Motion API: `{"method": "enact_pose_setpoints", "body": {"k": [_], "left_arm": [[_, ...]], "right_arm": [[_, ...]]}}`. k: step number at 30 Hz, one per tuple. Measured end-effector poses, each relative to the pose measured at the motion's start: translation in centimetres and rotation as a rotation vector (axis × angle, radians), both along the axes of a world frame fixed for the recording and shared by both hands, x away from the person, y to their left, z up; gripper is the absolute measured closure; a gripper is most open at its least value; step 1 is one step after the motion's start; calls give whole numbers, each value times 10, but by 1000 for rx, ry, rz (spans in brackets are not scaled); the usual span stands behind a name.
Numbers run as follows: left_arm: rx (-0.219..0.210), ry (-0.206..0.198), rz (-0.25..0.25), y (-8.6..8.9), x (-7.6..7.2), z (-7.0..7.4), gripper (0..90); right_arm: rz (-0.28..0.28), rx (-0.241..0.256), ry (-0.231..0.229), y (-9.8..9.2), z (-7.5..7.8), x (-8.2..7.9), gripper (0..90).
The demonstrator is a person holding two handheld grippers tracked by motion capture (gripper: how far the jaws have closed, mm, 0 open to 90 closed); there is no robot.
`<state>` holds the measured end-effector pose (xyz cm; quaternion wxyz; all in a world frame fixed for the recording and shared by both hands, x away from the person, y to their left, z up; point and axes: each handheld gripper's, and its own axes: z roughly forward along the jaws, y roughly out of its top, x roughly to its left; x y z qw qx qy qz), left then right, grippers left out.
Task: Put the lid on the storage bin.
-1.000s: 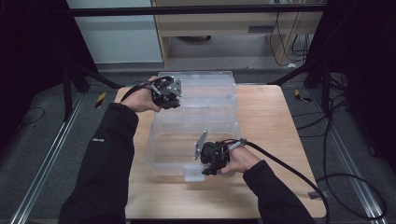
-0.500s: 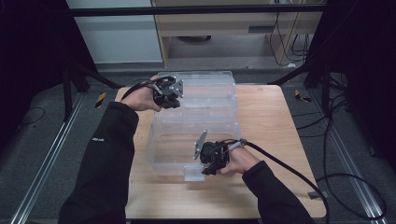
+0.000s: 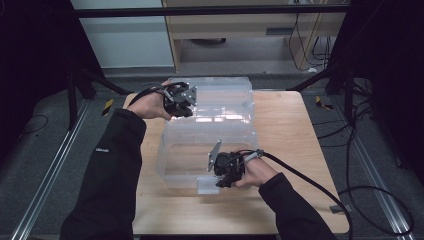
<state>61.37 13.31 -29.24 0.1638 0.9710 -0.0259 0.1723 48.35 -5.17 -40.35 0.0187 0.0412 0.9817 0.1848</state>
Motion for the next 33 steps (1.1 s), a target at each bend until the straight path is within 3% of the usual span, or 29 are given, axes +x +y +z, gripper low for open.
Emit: {"method": "enact_pose_setpoints", "body": {"k": [12, 33], "left_arm": [[-16, -9, -33, 6, -26, 5, 877], [-17, -14, -47, 9, -54, 5, 876]], "right_arm": [[-2, -1, -6, 0, 0, -2, 678], [-1, 2, -6, -1, 0, -4, 676]]}}
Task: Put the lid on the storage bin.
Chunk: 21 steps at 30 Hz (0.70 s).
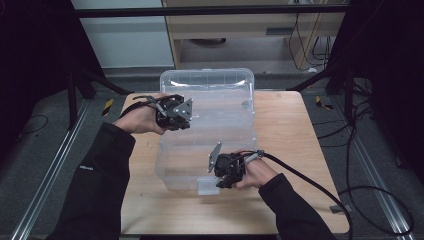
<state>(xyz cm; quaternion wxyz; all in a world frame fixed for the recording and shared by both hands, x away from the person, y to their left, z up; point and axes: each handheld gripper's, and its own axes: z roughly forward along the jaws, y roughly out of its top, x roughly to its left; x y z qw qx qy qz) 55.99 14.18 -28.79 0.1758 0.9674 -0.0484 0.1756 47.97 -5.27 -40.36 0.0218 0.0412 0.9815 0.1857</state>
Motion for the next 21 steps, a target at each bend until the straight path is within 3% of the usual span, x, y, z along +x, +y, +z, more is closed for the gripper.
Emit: {"method": "enact_pose_setpoints", "body": {"k": [12, 15, 21], "left_arm": [[-18, 5, -14, 3, -15, -3, 874], [-40, 28, -6, 6, -20, -5, 874], [-33, 34, -19, 5, -25, -7, 874]], "right_arm": [[1, 0, -4, -1, 0, -1, 675], [6, 4, -6, -1, 0, -1, 675], [9, 5, -6, -1, 0, -1, 675]]}}
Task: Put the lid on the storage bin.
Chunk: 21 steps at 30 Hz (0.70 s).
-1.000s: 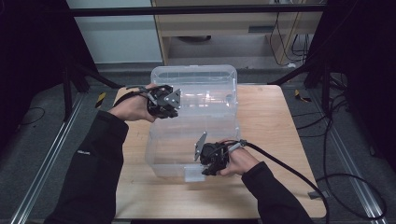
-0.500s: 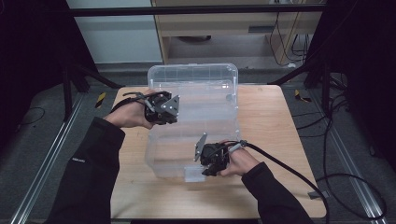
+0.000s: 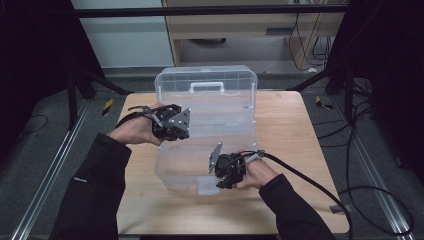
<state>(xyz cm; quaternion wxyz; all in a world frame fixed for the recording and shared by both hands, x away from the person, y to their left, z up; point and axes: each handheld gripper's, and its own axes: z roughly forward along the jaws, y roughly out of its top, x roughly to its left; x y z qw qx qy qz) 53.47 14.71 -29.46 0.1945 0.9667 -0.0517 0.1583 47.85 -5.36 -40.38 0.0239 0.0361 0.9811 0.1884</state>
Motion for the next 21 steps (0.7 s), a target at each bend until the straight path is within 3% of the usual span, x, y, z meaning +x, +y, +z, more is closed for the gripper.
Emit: {"method": "enact_pose_setpoints", "body": {"k": [14, 21], "left_arm": [[5, 33, -10, 1, -11, -6, 872], [1, 32, 1, 1, -15, -8, 866]], "right_arm": [[4, 5, -17, -1, 0, -2, 669], [-4, 25, -25, -3, 0, -3, 661]]}}
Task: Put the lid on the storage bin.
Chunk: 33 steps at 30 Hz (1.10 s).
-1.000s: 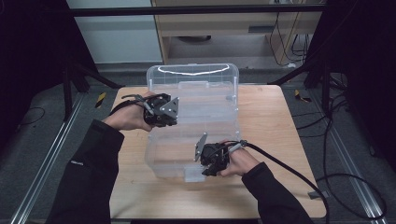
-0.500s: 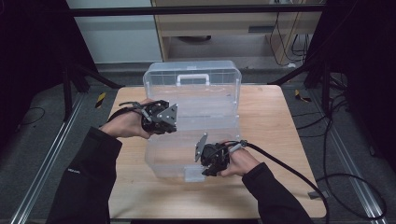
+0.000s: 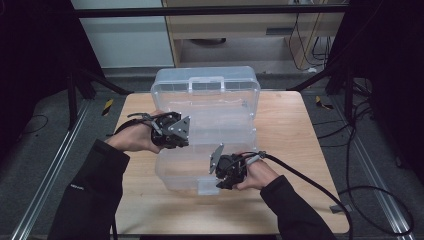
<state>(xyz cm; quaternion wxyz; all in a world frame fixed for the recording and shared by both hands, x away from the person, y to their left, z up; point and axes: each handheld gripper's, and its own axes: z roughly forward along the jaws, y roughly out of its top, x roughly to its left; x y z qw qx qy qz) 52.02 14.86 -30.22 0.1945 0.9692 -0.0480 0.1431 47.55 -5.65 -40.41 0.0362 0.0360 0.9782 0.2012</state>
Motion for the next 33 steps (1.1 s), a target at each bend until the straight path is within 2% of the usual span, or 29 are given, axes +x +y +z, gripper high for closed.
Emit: {"method": "enact_pose_setpoints", "body": {"k": [2, 5, 7, 9, 10, 11, 12, 13, 14, 17, 25, 28, 31, 33], "left_arm": [[-10, 9, 4, 1, 0, 0, 866], [-20, 10, 0, 2, 1, -1, 866], [-23, 14, 1, 2, 1, -1, 866], [-25, 15, 1, 2, 1, -2, 865], [-26, 16, 2, 2, 0, -2, 865], [-26, 19, 3, 2, 0, -2, 866], [-26, 19, 3, 2, 0, -2, 865], [-27, 21, 3, 2, 0, -2, 866], [-28, 22, 3, 2, 0, -2, 865], [-30, 22, 0, 2, 0, -3, 865], [-38, 24, -4, 3, 0, -3, 865], [-42, 30, -5, 3, 0, -4, 865], [-46, 31, -8, 3, 0, -4, 864], [-52, 32, -8, 4, 0, -4, 863]], "right_arm": [[-24, 38, -14, -4, 2, -1, 663], [-60, 134, -8, -15, 10, 0, 669], [-91, 180, -14, -23, 17, 0, 678], [-120, 216, -28, -31, 21, 0, 695], [-120, 216, -28, -31, 21, 0, 695], [-148, 251, -31, -39, 24, 0, 732], [-148, 251, -31, -39, 24, 0, 732], [-170, 292, -49, -48, 27, -2, 777], [-184, 303, -59, -51, 27, -3, 789], [-216, 345, -56, -63, 30, -4, 810], [-281, 394, -54, -93, 36, -11, 798], [-285, 404, -52, -96, 36, -12, 793], [-288, 389, -66, -95, 34, -12, 786], [-286, 403, -64, -95, 34, -11, 786]]}}
